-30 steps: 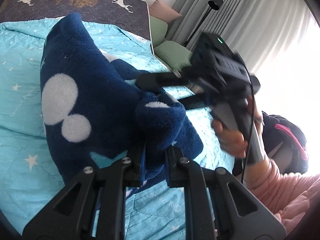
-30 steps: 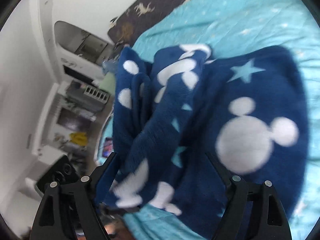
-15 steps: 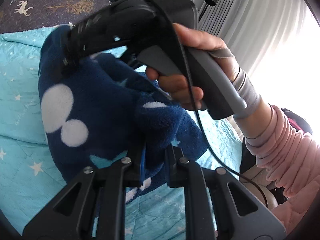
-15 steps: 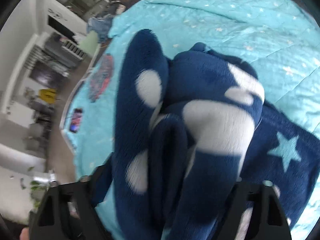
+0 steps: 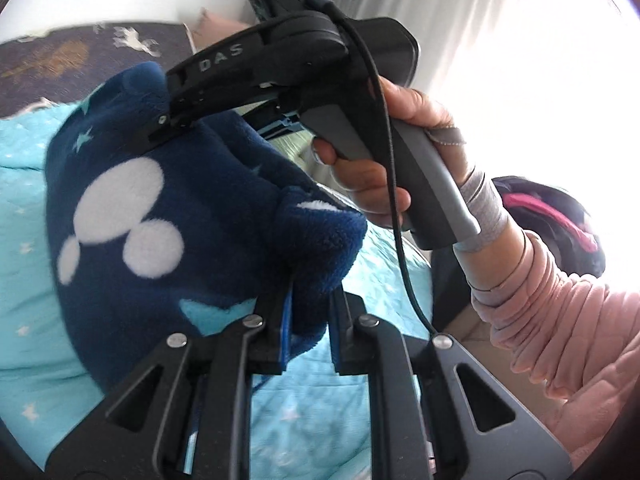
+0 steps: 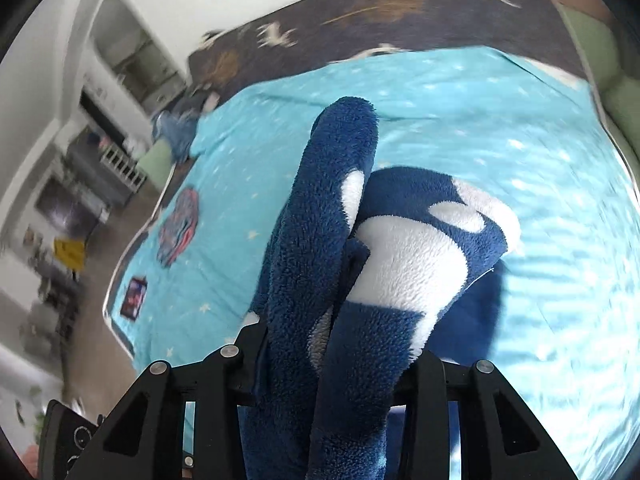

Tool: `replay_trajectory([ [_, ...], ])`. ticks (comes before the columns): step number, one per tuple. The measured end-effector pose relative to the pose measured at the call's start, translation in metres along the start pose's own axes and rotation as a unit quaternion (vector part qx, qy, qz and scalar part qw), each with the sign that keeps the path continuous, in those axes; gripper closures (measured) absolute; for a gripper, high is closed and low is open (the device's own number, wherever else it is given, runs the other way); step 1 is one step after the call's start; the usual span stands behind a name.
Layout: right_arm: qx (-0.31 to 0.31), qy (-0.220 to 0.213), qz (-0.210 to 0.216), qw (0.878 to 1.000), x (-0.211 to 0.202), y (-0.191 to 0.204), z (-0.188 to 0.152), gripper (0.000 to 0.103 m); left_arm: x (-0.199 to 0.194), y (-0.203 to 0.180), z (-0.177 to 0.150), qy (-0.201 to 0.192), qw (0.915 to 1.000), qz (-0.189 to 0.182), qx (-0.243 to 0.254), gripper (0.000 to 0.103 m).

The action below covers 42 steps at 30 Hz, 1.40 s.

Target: Fold small clothes

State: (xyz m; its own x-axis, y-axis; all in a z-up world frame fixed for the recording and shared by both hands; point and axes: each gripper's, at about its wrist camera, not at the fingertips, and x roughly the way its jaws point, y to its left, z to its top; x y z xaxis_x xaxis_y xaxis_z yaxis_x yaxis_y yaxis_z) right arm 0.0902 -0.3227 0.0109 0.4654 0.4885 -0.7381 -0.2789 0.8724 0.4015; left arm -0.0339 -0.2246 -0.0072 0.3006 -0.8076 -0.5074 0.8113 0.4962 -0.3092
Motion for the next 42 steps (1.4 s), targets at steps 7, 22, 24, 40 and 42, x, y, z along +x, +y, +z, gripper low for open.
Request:
replay_trajectory([
  [7, 0.15, 0.003, 0.068, 0.986, 0.023, -0.112, -0.055, 0.05, 0.054, -0.002, -0.017, 0.081, 0.9965, -0.006, -0.022, 0.087],
  [22, 0.136, -0.051, -0.019, 0.989, -0.017, -0.126, -0.075, 0.024, 0.036, -0.013, -0.002, 0.071, 0.9975, -0.001, 0.01, 0.071],
  [24, 0.108, -0.067, -0.058, 0.99, -0.034, -0.114, -0.076, 0.025, 0.026, -0.014, 0.003, 0.053, 0.9982, 0.018, 0.02, 0.058],
  [40, 0.03, -0.055, -0.034, 0.997, -0.046, -0.038, -0.129, 0.064, 0.035, 0.022, -0.002, 0.054, 0.991, 0.122, -0.013, 0.052],
  [42, 0.048, -0.037, -0.044, 0.997, -0.033, -0.046, -0.14, 0.064, 0.04, 0.026, -0.004, 0.063, 0.9906, 0.12, -0.017, 0.052],
])
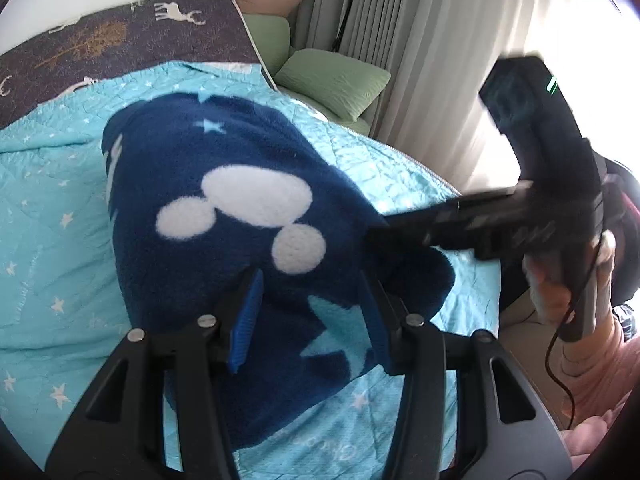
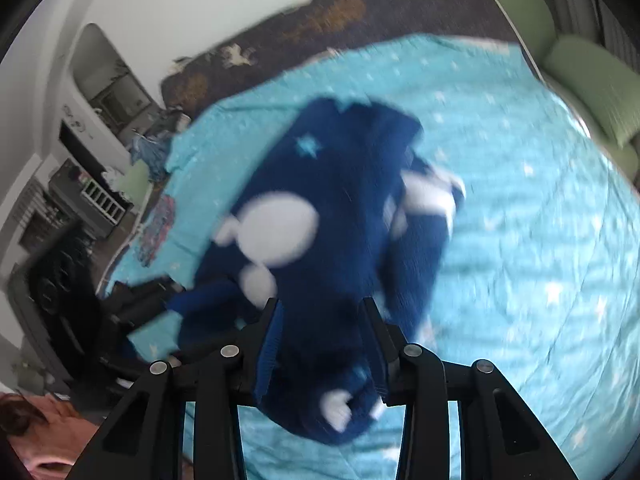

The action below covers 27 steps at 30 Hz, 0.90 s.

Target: Fold small clothes

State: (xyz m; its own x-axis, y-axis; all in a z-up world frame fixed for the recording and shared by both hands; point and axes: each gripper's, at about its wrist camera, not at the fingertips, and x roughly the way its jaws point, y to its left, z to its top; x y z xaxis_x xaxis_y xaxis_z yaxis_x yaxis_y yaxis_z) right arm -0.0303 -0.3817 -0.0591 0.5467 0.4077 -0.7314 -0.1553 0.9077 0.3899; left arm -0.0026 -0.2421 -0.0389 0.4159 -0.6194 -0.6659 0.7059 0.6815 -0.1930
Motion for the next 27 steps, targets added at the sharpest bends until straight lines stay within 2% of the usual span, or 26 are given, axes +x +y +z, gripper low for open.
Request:
replay_trajectory([
  [2, 0.025, 0.028, -0.028, 0.999, 0.021, -0.014, -0.012, 0.064, 0.008, 0.005, -0.001, 0.021, 0.9994, -0.019, -0.017, 0.052],
  [4, 0.06, 0.053, -0.02, 0.997, 0.04, -0.028, -0.022, 0.064, 0.011, 0.007, -0.002, 0.028, 0.9988, -0.028, -0.028, 0.052],
  [8, 0.054, 0.038, -0.03, 0.997, 0.043, -0.027, -0.025, 0.064, 0.011, 0.006, -0.002, 0.025, 0.9991, -0.024, -0.023, 0.052],
  [14, 0.028, 0.045, -0.037, 0.998, 0.032, -0.019, -0.014, 0.064, 0.006, 0.005, -0.003, 0.016, 0.9995, -0.018, -0.021, 0.052],
  [17, 0.012, 0.02, -0.034, 0.999, 0.012, -0.011, 0.002, 0.063, -0.011, 0.007, 0.005, 0.009, 0.9989, -0.034, -0.031, 0.052],
  [21, -0.013, -0.051, -0.044, 0.998, -0.022, 0.004, 0.034, 0.061, -0.042, 0.022, 0.022, -0.04, 0.9969, -0.045, -0.051, 0.052],
  [24, -0.036, -0.077, -0.059, 0.995, -0.018, 0.015, 0.061, 0.061, -0.044, 0.046, 0.04, -0.067, 0.9952, -0.009, -0.071, 0.051],
  [27, -0.028, -0.065, -0.037, 0.997, 0.011, 0.012, 0.091, 0.062, -0.014, 0.071, 0.053, -0.05, 0.9944, 0.031, -0.087, 0.051],
])
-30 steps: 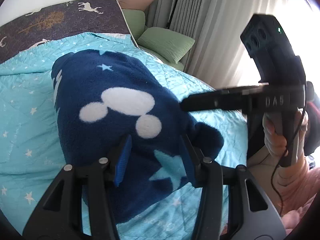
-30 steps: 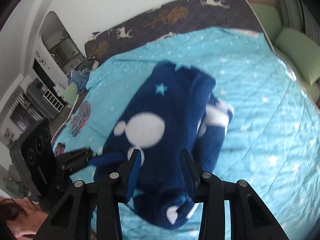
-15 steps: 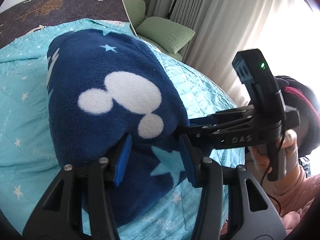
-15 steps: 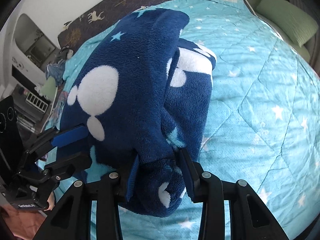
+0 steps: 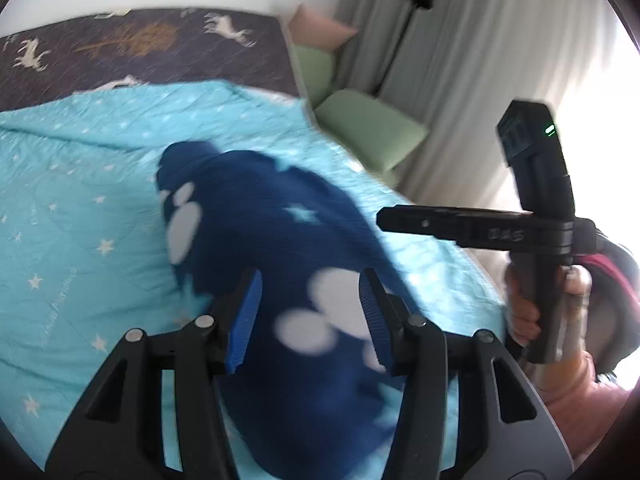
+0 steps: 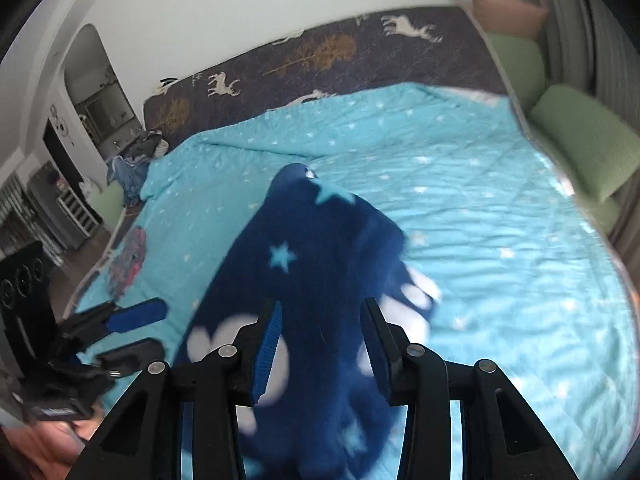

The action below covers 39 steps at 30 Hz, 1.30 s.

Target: Fold small clothes

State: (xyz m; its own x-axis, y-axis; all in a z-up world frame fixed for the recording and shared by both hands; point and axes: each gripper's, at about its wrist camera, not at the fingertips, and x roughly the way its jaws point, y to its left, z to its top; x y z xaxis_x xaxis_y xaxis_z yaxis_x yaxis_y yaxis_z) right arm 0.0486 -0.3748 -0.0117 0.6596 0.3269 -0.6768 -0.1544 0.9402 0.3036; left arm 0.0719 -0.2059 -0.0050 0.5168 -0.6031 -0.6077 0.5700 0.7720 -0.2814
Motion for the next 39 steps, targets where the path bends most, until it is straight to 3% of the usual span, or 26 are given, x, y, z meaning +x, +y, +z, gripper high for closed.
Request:
replay_trajectory([
  [3, 0.019, 0.035, -0.004, 0.999, 0.049, -0.013, 0.008, 0.064, 0.049, 0.021, -0.011, 0.056, 0.9977, 0.019, -0.033, 0.05],
  [6, 0.042, 0.086, -0.018, 0.995, 0.105, -0.034, -0.006, 0.066, 0.066, 0.025, -0.021, 0.04, 0.9986, 0.03, -0.017, 0.049],
  [7, 0.05, 0.083, -0.009, 0.995, 0.117, -0.042, -0.011, 0.066, 0.068, 0.023, -0.023, 0.036, 0.9987, 0.035, -0.004, 0.048],
  [12, 0.072, 0.08, 0.012, 0.994, 0.102, -0.048, -0.007, 0.063, 0.055, 0.024, -0.019, 0.034, 0.999, 0.03, -0.001, 0.047],
  [13, 0.075, 0.073, 0.02, 0.994, 0.092, -0.048, -0.007, 0.061, 0.048, 0.025, -0.019, 0.03, 0.9992, 0.028, -0.005, 0.043],
  [14, 0.079, 0.066, 0.03, 0.994, 0.082, -0.049, -0.007, 0.057, 0.041, 0.031, -0.016, 0.023, 0.9994, 0.026, -0.009, 0.038],
  [16, 0.082, 0.042, 0.049, 0.995, 0.051, -0.052, -0.011, 0.01, 0.03, 0.038, -0.018, 0.012, 0.9994, 0.03, -0.011, 0.021],
  [17, 0.081, 0.029, 0.044, 0.995, 0.039, -0.055, -0.015, 0.003, 0.025, 0.045, -0.019, 0.007, 0.9992, 0.035, -0.015, 0.019],
  [19, 0.077, 0.008, 0.035, 0.996, 0.018, -0.065, -0.029, 0.0, 0.026, 0.06, -0.019, 0.015, 0.999, 0.03, -0.03, 0.019],
  [21, 0.088, 0.037, 0.056, 0.994, 0.018, -0.078, -0.041, 0.0, 0.034, 0.079, -0.019, 0.038, 0.9964, 0.006, -0.076, 0.016],
  [24, 0.149, 0.097, 0.117, 0.977, 0.039, -0.099, -0.063, 0.0, 0.052, 0.092, -0.024, 0.068, 0.988, -0.045, -0.131, 0.014],
  [28, 0.211, 0.115, 0.19, 0.952, 0.066, -0.115, -0.071, 0.0, 0.068, 0.095, -0.026, 0.09, 0.9809, -0.077, -0.154, 0.006],
  [32, 0.242, 0.152, 0.249, 0.925, 0.099, -0.12, -0.074, 0.0, 0.087, 0.11, -0.032, 0.121, 0.9639, -0.124, -0.203, 0.002],
  [34, 0.248, 0.164, 0.274, 0.915, 0.113, -0.12, -0.074, 0.0, 0.091, 0.111, -0.035, 0.126, 0.9599, -0.133, -0.213, 0.001],
  [39, 0.231, 0.167, 0.289, 0.914, 0.128, -0.115, -0.061, 0.0, 0.107, 0.112, -0.037, 0.135, 0.954, -0.163, -0.212, 0.0],
])
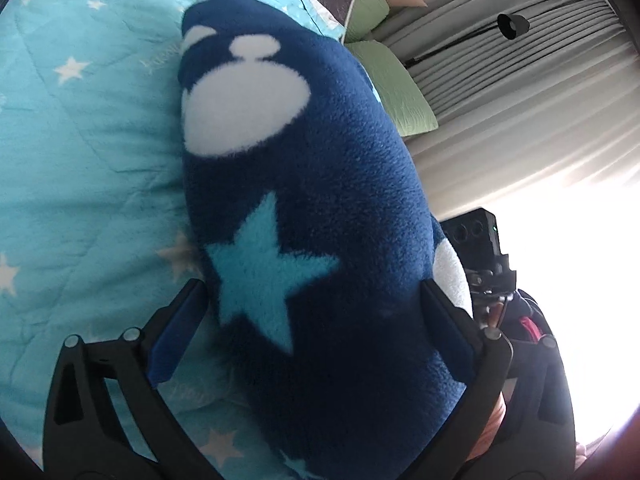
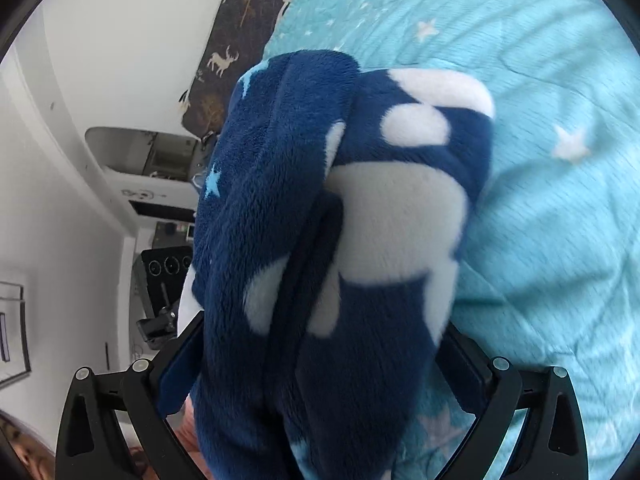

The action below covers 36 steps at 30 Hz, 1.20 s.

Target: Fold small clothes

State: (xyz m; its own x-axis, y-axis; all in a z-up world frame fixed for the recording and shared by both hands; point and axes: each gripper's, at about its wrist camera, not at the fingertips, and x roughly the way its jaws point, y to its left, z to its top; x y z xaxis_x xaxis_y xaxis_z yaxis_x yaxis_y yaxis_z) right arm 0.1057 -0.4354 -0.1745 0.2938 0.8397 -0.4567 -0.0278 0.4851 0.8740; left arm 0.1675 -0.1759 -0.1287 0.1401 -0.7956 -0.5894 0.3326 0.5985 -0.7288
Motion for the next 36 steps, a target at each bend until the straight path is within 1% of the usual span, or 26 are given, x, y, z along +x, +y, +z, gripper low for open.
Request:
replay_trajectory([
  [3, -0.008, 0.007, 0.001, 1.0, 0.009, 0.002, 0.009, 0.0, 0.012, 0.01, 0.002, 0.022, 0.9989, -0.032, -0.024, 0.0],
  [5, -0.013, 0.007, 0.002, 1.0, 0.014, 0.003, 0.015, 0.0, 0.018, 0.015, 0.002, 0.026, 0.998, -0.047, -0.034, 0.0],
  [6, -0.016, 0.005, 0.0, 1.0, 0.018, 0.005, 0.018, 0.0, 0.019, 0.014, 0.002, 0.018, 0.9984, -0.045, -0.028, 0.003],
  [7, -0.019, -0.002, -0.005, 1.0, 0.022, 0.008, 0.02, 0.0, 0.018, 0.01, 0.003, 0.011, 0.999, -0.04, -0.02, 0.01],
  [8, -0.024, -0.011, -0.011, 1.0, 0.024, 0.012, 0.021, 0.002, 0.017, 0.005, 0.004, 0.005, 0.9994, -0.032, -0.014, 0.014],
  [9, -0.032, -0.021, -0.017, 0.999, 0.025, 0.018, 0.02, 0.01, 0.011, -0.005, 0.005, -0.005, 0.9999, -0.014, -0.001, 0.021],
  [10, -0.038, -0.032, -0.023, 0.998, 0.024, 0.026, 0.021, 0.015, 0.007, -0.011, 0.005, -0.011, 0.9999, -0.007, 0.01, 0.025],
  [12, -0.051, -0.05, -0.026, 0.997, 0.018, 0.043, 0.023, 0.023, -0.011, -0.038, 0.014, -0.05, 0.9971, 0.016, 0.056, 0.027],
  [14, -0.076, -0.077, -0.014, 0.994, 0.003, 0.063, 0.032, 0.025, -0.029, -0.065, 0.028, -0.08, 0.9917, 0.024, 0.097, 0.027],
  [15, -0.091, -0.089, -0.01, 0.992, -0.005, 0.076, 0.037, 0.025, -0.037, -0.08, 0.036, -0.092, 0.9882, 0.028, 0.119, 0.027],
  [16, -0.113, -0.105, -0.008, 0.988, -0.017, 0.096, 0.047, 0.025, -0.048, -0.1, 0.051, -0.109, 0.983, 0.034, 0.144, 0.027],
  [18, -0.143, -0.126, -0.008, 0.982, -0.032, 0.123, 0.064, 0.025, -0.062, -0.124, 0.076, -0.133, 0.9756, 0.041, 0.169, 0.026],
  [19, -0.159, -0.138, -0.006, 0.977, -0.042, 0.14, 0.079, 0.025, -0.067, -0.132, 0.09, -0.143, 0.973, 0.042, 0.176, 0.026],
  [21, -0.177, -0.151, 0.001, 0.972, -0.058, 0.163, 0.108, 0.025, -0.077, -0.15, 0.128, -0.165, 0.9677, 0.046, 0.185, 0.026],
  [22, -0.182, -0.161, 0.002, 0.97, -0.067, 0.175, 0.128, 0.025, -0.078, -0.158, 0.15, -0.176, 0.9643, 0.053, 0.19, 0.025],
  [23, -0.185, -0.168, 0.001, 0.968, -0.074, 0.182, 0.143, 0.025, -0.078, -0.161, 0.16, -0.181, 0.962, 0.059, 0.196, 0.025],
  [24, -0.187, -0.178, -0.006, 0.966, -0.08, 0.191, 0.168, 0.025, -0.076, -0.165, 0.18, -0.19, 0.9581, 0.07, 0.202, 0.025],
  [26, -0.189, -0.192, -0.02, 0.963, -0.086, 0.198, 0.196, 0.025, -0.069, -0.168, 0.209, -0.194, 0.9537, 0.088, 0.212, 0.025],
  [27, -0.187, -0.201, -0.027, 0.961, -0.086, 0.2, 0.216, 0.025, -0.063, -0.165, 0.224, -0.196, 0.9517, 0.097, 0.216, 0.025],
  [28, -0.187, -0.207, -0.033, 0.96, -0.087, 0.199, 0.226, 0.025, -0.06, -0.156, 0.23, -0.197, 0.9502, 0.104, 0.218, 0.025],
  [29, -0.184, -0.211, -0.041, 0.959, -0.084, 0.196, 0.242, 0.025, -0.049, -0.15, 0.247, -0.197, 0.9481, 0.119, 0.219, 0.025],
  [31, -0.171, -0.214, -0.051, 0.96, -0.077, 0.187, 0.265, 0.025, -0.036, -0.138, 0.264, -0.199, 0.9451, 0.139, 0.219, 0.025],
  [32, -0.163, -0.216, -0.055, 0.961, -0.071, 0.18, 0.277, 0.025, -0.027, -0.122, 0.273, -0.195, 0.9457, 0.149, 0.212, 0.025],
  [35, -0.147, -0.218, -0.067, 0.962, -0.053, 0.156, 0.304, 0.025, 0.002, -0.092, 0.303, -0.175, 0.9531, 0.159, 0.188, 0.025],
  [36, -0.14, -0.216, -0.074, 0.963, -0.044, 0.146, 0.313, 0.025, 0.016, -0.072, 0.31, -0.166, 0.9568, 0.163, 0.175, 0.025],
])
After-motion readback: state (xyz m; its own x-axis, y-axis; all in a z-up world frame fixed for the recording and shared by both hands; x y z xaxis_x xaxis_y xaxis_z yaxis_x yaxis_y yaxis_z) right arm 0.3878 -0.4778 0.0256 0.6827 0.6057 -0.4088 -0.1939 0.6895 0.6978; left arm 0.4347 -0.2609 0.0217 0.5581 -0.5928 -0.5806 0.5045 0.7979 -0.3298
